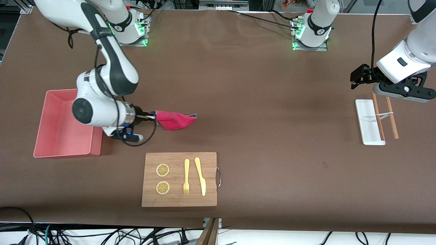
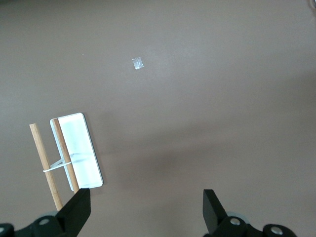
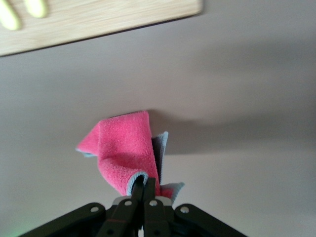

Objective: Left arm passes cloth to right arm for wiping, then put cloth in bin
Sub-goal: 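Carry the cloth over the pink bin and open the right gripper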

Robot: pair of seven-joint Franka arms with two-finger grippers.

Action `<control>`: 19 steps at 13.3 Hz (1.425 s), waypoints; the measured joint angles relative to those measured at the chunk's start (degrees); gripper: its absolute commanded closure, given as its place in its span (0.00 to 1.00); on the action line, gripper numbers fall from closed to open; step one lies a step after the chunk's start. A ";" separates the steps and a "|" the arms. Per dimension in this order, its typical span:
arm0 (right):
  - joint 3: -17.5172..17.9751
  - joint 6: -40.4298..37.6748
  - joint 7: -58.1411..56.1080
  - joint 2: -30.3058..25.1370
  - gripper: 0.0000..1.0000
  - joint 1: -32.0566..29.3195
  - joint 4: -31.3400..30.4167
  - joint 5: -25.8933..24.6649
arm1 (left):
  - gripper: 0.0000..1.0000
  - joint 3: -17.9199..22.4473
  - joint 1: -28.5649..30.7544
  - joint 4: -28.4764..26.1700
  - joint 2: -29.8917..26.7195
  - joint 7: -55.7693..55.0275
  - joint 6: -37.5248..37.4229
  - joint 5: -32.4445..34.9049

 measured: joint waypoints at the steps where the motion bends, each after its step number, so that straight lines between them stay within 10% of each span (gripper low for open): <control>1: -1.72 0.08 -4.53 -0.03 1.00 -0.69 -0.67 -0.25 | 0.00 0.00 -0.01 0.00 0.00 0.00 0.00 0.00; 12: -12.15 -0.93 -34.82 -4.35 1.00 -6.54 -2.31 -9.00 | 0.00 0.00 -0.10 0.00 0.00 0.00 0.00 0.00; 19: -13.63 -22.19 -35.22 -13.56 1.00 -6.58 6.13 -12.65 | 0.00 0.00 -0.11 0.01 0.02 0.00 0.00 0.00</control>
